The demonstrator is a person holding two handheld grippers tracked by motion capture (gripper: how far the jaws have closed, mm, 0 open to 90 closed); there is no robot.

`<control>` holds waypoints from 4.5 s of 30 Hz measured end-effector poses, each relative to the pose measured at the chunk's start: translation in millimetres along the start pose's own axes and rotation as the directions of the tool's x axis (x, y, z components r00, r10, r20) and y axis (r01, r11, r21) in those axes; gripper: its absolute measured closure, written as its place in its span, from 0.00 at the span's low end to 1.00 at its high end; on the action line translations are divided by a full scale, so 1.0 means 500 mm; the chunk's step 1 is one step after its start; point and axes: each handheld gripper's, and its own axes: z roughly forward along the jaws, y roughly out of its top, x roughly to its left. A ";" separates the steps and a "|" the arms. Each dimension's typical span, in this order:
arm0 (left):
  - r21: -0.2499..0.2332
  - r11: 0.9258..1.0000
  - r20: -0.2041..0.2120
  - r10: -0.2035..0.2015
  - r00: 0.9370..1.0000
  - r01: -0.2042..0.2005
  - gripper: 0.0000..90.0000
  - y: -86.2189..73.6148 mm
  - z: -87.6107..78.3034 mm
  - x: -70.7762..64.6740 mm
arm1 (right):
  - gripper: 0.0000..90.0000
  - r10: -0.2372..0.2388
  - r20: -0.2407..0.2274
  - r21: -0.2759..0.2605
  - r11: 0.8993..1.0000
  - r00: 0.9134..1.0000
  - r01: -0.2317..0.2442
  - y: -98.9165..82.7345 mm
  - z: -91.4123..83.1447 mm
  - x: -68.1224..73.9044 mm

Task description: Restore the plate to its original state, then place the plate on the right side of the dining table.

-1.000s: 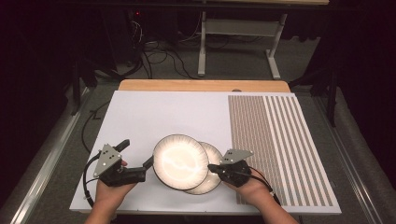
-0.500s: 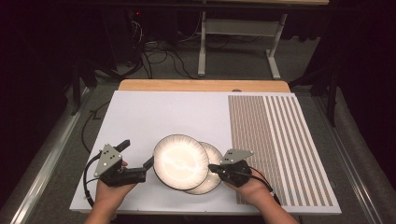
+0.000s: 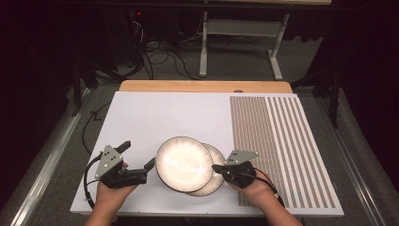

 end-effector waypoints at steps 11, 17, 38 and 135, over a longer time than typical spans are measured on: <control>0.004 1.000 0.001 0.004 1.000 -0.004 0.01 0.000 0.001 0.000 | 1.00 0.017 0.016 -0.012 1.000 1.000 -0.017 -0.004 -0.014 -0.011; 0.006 1.000 0.002 0.003 1.000 -0.003 0.01 -0.001 0.001 0.000 | 1.00 0.035 0.027 -0.028 0.999 0.999 -0.034 -0.007 -0.026 -0.020; 0.020 1.000 0.004 0.007 1.000 -0.007 0.02 -0.003 0.004 -0.001 | 1.00 0.029 0.040 -0.046 0.999 0.999 -0.027 -0.008 -0.045 -0.027; 0.015 1.000 0.026 -0.002 1.000 0.002 0.00 -0.002 0.001 0.004 | 1.00 0.075 0.090 -0.093 0.993 0.993 -0.067 -0.024 -0.104 -0.055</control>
